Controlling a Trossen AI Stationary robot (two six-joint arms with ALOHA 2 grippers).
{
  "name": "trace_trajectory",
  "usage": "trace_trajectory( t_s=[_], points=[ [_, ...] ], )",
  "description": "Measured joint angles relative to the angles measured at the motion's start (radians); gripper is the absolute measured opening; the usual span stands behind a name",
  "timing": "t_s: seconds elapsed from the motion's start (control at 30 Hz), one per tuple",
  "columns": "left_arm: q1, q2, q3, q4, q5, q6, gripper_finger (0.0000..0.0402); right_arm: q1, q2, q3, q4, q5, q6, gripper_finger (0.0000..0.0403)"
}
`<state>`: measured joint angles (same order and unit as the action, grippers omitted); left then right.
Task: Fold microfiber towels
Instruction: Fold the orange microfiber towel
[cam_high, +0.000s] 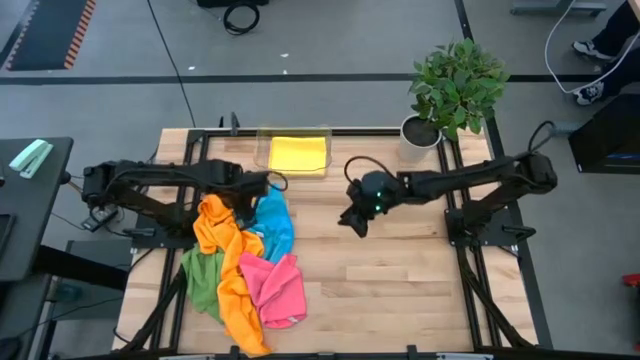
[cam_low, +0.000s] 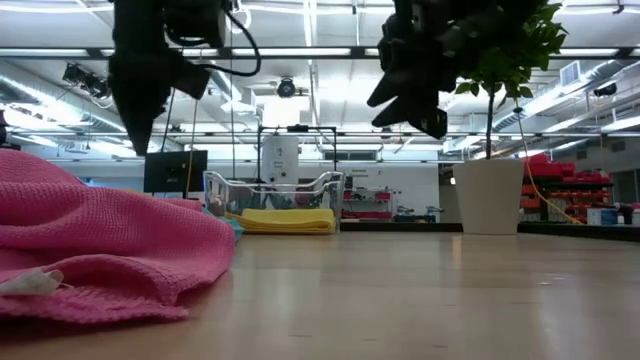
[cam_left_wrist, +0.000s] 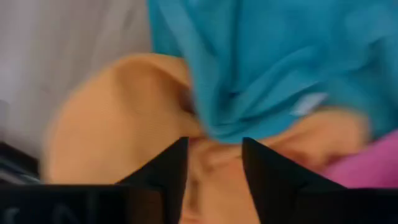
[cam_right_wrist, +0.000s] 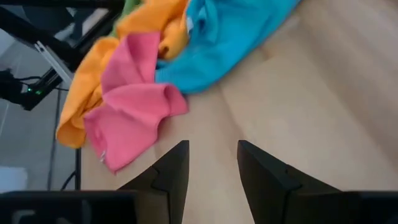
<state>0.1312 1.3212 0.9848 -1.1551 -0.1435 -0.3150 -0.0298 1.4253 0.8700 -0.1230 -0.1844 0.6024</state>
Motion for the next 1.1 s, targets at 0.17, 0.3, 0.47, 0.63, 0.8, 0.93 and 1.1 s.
trace_trajectory(
  t_s=[0.17,0.3,0.47,0.63,0.8,0.93,1.1],
  points=[
    [-0.001,0.0,-0.121,0.067,-0.057,0.216,0.022,0.051,0.028,0.009,0.002,0.013,0.081,0.0143],
    [0.028,0.001,-0.242,0.154,-0.109,0.3,0.0232,0.105,0.028,0.023,0.0,0.148,0.194,0.0143],
    [0.091,0.014,-0.245,0.185,-0.2,0.356,0.0211,0.179,0.028,0.048,0.001,0.289,0.377,0.0143],
    [0.168,0.036,-0.245,0.184,-0.2,0.434,0.0102,0.261,0.023,0.085,-0.002,0.297,0.508,0.0143],
    [0.215,0.017,-0.161,0.072,-0.209,0.458,0.0016,0.369,0.022,0.16,-0.002,0.328,0.538,0.0143],
    [0.207,-0.039,0.023,-0.075,-0.261,0.455,0.0006,0.429,0.022,0.257,-0.067,0.358,0.491,0.0143],
    [0.165,-0.115,0.306,-0.129,-0.224,0.341,0.0006,0.469,0.021,0.432,-0.29,0.361,0.365,0.0143]
  ],
)
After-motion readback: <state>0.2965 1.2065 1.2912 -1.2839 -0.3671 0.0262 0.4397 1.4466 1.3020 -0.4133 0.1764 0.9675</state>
